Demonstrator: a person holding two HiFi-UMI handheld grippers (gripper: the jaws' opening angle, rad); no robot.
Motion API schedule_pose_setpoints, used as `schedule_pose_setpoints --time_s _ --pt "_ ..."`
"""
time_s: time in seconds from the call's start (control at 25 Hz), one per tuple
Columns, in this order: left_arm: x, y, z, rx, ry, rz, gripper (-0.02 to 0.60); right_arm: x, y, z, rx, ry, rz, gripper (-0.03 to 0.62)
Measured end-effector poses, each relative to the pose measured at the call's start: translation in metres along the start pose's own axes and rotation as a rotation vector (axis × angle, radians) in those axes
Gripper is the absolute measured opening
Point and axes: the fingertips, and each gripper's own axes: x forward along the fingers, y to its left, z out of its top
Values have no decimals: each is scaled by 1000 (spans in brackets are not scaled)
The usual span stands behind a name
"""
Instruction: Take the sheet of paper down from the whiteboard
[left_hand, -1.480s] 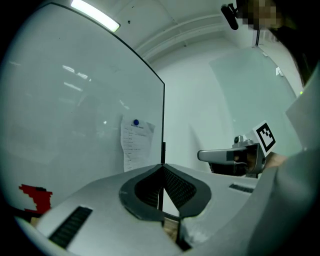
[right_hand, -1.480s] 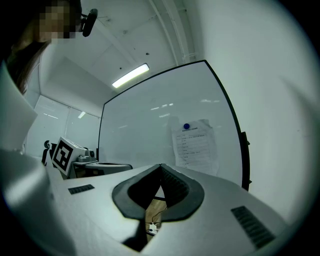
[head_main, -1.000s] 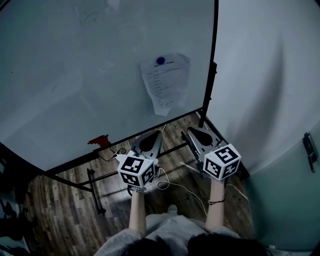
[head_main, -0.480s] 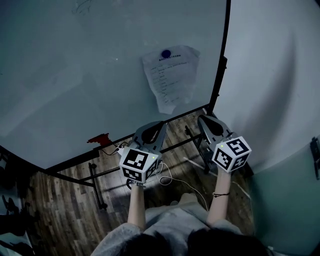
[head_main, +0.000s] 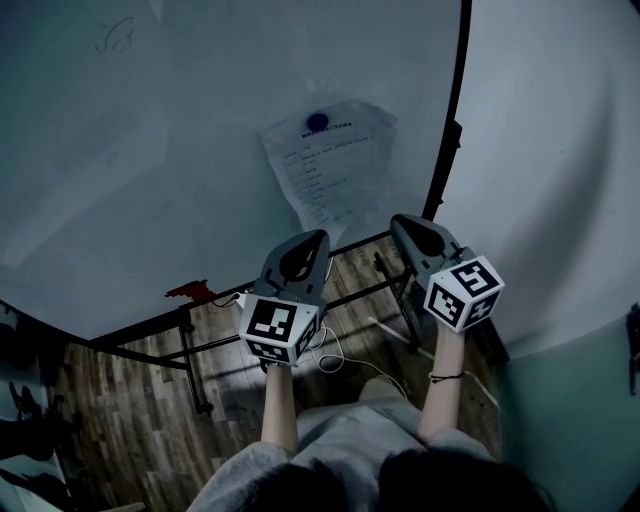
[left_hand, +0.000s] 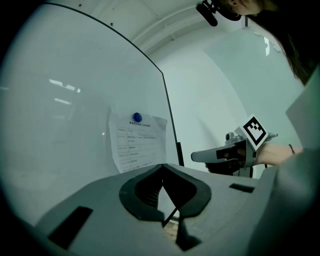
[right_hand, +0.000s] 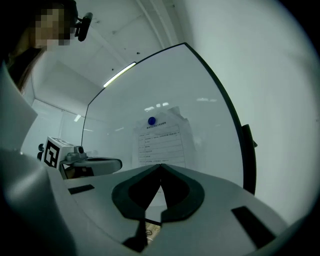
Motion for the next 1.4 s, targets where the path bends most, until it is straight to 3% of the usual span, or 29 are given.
schedule_pose_setpoints --time_s 0.2,0.76,1.04,1.16,1.24,1.4 --pt "25 -2 11 -59 -35 10 6 14 -21 8 -10 3 54 2" --pt "55 12 21 -38 -16 212 6 37 -46 36 -70 3 185 2" --pt "57 26 42 18 -26 322 21 49 -69 35 -59 -3 143 3" --pt "52 35 61 74 -24 372 25 52 -72 45 -57 -33 116 70" --pt "52 41 75 108 -36 401 26 55 -76 50 -55 -52 101 75" --pt "58 51 91 104 -66 409 77 58 -80 51 -49 -51 94 88"
